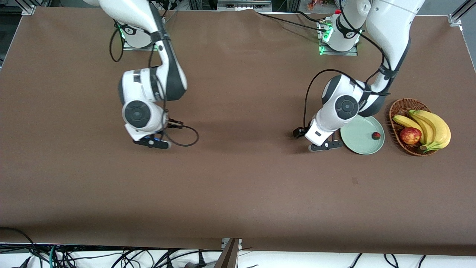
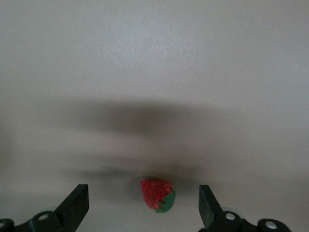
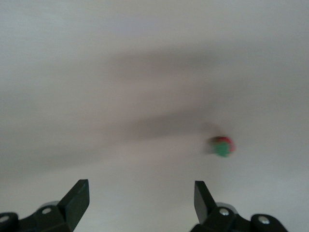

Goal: Collect all strawberries into plate
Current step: 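Grasp the second strawberry with the left gripper while the right grasps the third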

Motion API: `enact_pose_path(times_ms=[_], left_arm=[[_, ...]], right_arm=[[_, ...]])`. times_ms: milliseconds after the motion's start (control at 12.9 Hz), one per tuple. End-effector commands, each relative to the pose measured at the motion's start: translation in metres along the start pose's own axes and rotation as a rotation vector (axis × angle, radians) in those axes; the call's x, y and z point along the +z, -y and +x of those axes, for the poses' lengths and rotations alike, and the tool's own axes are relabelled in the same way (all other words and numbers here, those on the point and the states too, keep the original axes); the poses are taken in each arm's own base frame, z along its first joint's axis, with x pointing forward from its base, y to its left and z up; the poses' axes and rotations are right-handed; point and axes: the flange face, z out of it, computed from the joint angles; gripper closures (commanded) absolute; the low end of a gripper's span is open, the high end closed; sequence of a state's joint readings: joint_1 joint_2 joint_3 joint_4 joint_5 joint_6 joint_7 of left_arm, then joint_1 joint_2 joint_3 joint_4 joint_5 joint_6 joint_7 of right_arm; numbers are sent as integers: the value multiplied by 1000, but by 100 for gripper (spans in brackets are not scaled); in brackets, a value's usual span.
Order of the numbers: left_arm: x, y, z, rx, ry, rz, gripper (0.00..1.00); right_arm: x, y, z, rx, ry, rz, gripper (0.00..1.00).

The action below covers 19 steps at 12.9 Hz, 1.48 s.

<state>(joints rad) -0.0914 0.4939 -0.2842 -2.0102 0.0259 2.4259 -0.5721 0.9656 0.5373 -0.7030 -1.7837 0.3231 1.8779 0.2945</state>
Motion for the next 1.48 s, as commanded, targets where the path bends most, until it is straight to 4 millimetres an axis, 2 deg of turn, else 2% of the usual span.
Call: enact_pose_path(times_ms=[0,78,233,389,544,622,700,855,1011,1088,1244,1399], left_arm=[[10,-7,-2,-31,-1,7,0],[16,-7,-3,-48,7,10,0],[23,-10,-5,-65,6,5,0],[33,-13,-9,-74,3,33,1],[33,-16,-11,-84,-1,38,40],[34,-18,-13,-80,3,38,57],[35,-18,-14,-82,6,39,66],[34,-18,-16,-100,9,43,77],[26,-18,-12,-102,16,53,79],[8,-20,-6,-94,7,57,80],[-31,-6,10,-71,17,64,82],[-68,39,28,-27,56,40,82]], right_arm=[[40,-64,-33,-59,-40,58,4],[58,-83,-36,-69,-61,68,4],[98,-103,-45,-68,-120,59,4],[113,-110,-47,-72,-167,52,5],[118,-112,-45,-71,-168,57,6],[120,-112,-45,-72,-166,60,10],[123,-113,-44,-70,-162,72,16],[132,-115,-42,-91,-169,80,25],[140,-116,-40,-86,-167,98,27],[142,-118,-40,-89,-166,106,28],[148,-119,-39,-101,-163,119,34],[151,-120,-39,-112,-162,137,47]])
